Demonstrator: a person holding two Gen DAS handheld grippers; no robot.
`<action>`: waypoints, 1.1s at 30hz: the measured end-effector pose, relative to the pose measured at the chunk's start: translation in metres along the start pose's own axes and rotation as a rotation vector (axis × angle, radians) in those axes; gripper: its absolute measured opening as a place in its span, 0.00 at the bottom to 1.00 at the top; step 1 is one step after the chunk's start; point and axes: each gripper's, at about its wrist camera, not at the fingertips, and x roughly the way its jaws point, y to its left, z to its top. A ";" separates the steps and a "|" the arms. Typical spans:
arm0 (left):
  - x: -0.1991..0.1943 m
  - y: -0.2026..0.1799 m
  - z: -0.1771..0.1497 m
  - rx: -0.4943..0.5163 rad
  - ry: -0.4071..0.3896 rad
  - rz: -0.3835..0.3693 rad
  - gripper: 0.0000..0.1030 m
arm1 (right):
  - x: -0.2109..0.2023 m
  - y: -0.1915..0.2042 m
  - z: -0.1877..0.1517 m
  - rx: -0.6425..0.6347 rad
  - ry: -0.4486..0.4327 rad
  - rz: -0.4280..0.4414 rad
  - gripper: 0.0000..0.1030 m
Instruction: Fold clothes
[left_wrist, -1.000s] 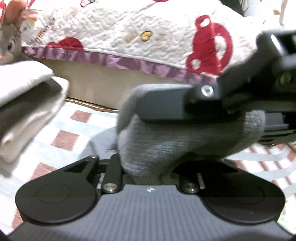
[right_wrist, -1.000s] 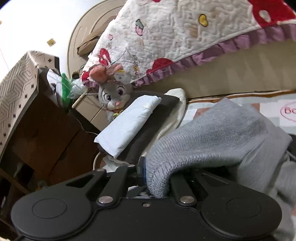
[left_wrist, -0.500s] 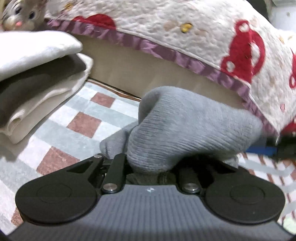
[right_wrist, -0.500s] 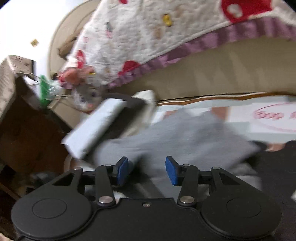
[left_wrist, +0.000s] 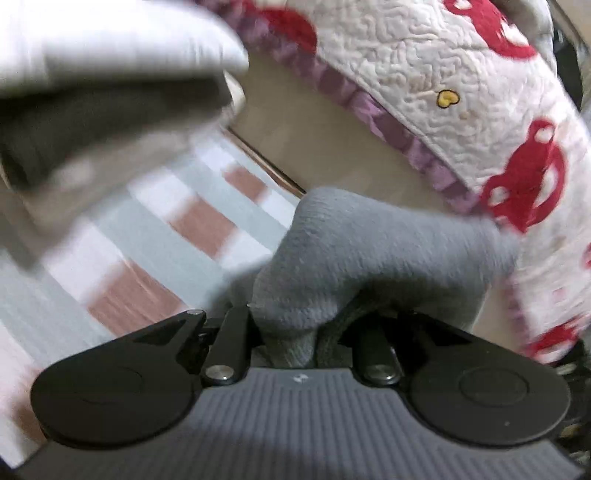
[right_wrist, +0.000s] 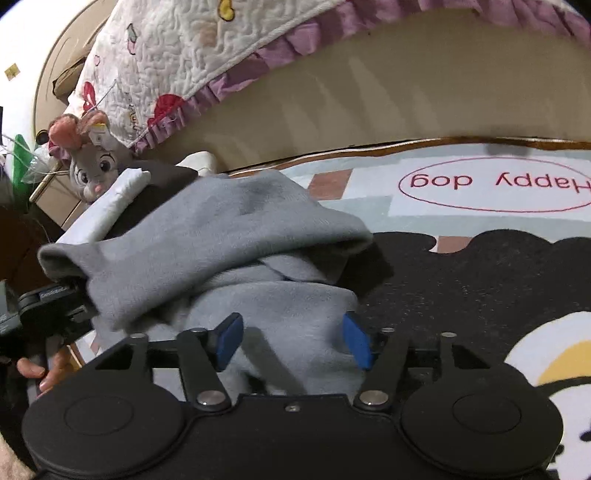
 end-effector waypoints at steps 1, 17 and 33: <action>-0.004 -0.002 0.002 0.026 -0.033 0.031 0.16 | 0.007 0.000 -0.001 -0.004 0.010 -0.002 0.68; -0.012 0.033 0.021 -0.101 -0.071 0.077 0.15 | 0.076 0.031 -0.001 -0.010 0.046 0.082 0.47; -0.102 0.007 0.072 0.095 -0.248 -0.157 0.15 | -0.054 0.174 0.046 -0.416 -0.350 -0.101 0.14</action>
